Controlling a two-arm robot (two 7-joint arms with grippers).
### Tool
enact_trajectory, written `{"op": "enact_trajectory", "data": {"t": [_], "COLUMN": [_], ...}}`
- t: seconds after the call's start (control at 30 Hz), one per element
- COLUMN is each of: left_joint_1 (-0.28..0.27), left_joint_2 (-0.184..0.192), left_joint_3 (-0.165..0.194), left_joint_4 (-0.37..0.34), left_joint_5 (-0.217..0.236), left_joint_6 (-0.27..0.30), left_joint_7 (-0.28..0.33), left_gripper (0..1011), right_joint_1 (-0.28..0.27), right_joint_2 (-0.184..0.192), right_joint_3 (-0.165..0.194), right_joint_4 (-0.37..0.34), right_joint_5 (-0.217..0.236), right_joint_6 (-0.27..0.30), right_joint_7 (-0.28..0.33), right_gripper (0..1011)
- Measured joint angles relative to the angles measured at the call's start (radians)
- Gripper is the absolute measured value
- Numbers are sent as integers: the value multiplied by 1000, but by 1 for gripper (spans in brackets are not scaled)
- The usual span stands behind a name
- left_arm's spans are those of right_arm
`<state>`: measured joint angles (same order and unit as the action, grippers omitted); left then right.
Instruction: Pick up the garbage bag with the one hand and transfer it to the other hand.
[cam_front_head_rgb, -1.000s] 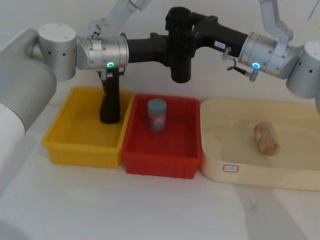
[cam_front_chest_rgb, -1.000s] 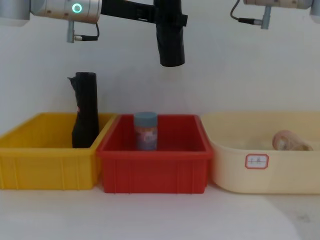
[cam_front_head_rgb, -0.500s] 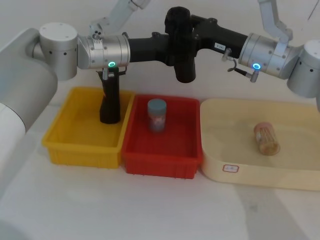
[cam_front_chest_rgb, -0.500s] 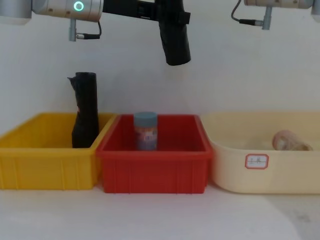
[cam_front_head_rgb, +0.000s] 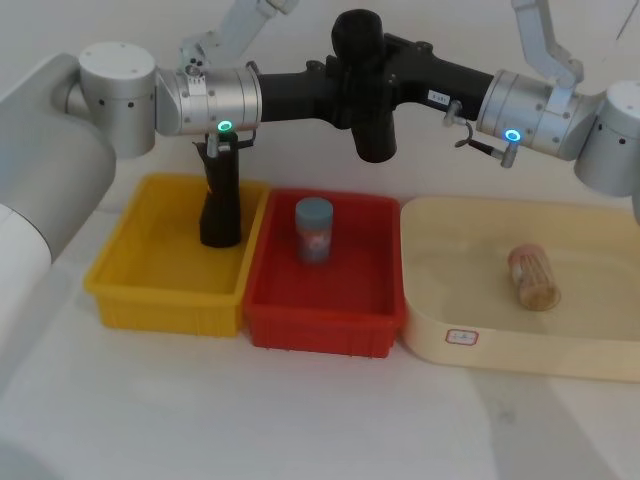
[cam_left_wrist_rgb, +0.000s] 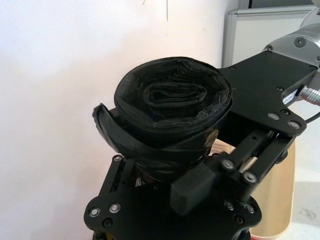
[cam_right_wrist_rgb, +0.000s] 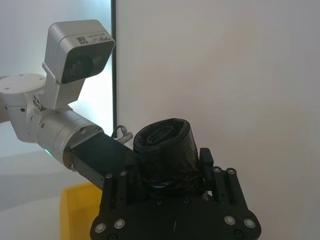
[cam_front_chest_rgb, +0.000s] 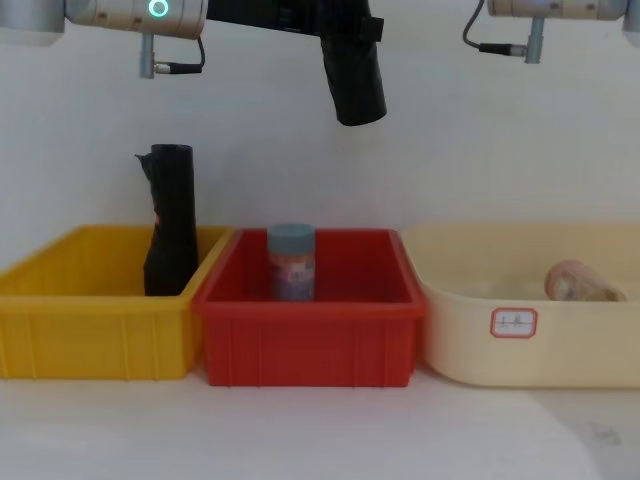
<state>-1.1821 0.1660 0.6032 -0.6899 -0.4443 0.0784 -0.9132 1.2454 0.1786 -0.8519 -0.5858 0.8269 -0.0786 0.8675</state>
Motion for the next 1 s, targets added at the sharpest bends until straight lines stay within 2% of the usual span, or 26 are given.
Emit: {"op": "enact_trajectory", "data": {"t": [0.1, 0.13, 0.17, 0.23, 0.4, 0.77, 1.0], "left_joint_1": [0, 0, 0, 0, 0, 0, 0], "left_joint_2": [0, 0, 0, 0, 0, 0, 0], "left_joint_3": [0, 0, 0, 1, 1, 1, 1], "left_joint_4": [0, 0, 0, 0, 0, 0, 0], "left_joint_5": [0, 0, 0, 0, -1, 0, 0], "left_joint_6": [0, 0, 0, 0, 1, 2, 2], "left_joint_7": [0, -1, -1, -1, -1, -2, -2], "left_gripper": [469, 469, 469, 469, 469, 469, 469], "right_joint_1": [0, 0, 0, 0, 1, 1, 1], "right_joint_2": [0, 0, 0, 0, 0, 0, 0], "right_joint_3": [0, 0, 0, 0, 0, 1, 1], "right_joint_4": [0, 0, 0, 0, 0, 0, 0], "right_joint_5": [0, 0, 0, 0, 0, 0, 0], "right_joint_6": [0, 0, 0, 0, 0, 0, 0], "right_joint_7": [0, 0, 0, 1, 1, 2, 2], "right_gripper": [783, 835, 835, 918, 1002, 988, 820]}}
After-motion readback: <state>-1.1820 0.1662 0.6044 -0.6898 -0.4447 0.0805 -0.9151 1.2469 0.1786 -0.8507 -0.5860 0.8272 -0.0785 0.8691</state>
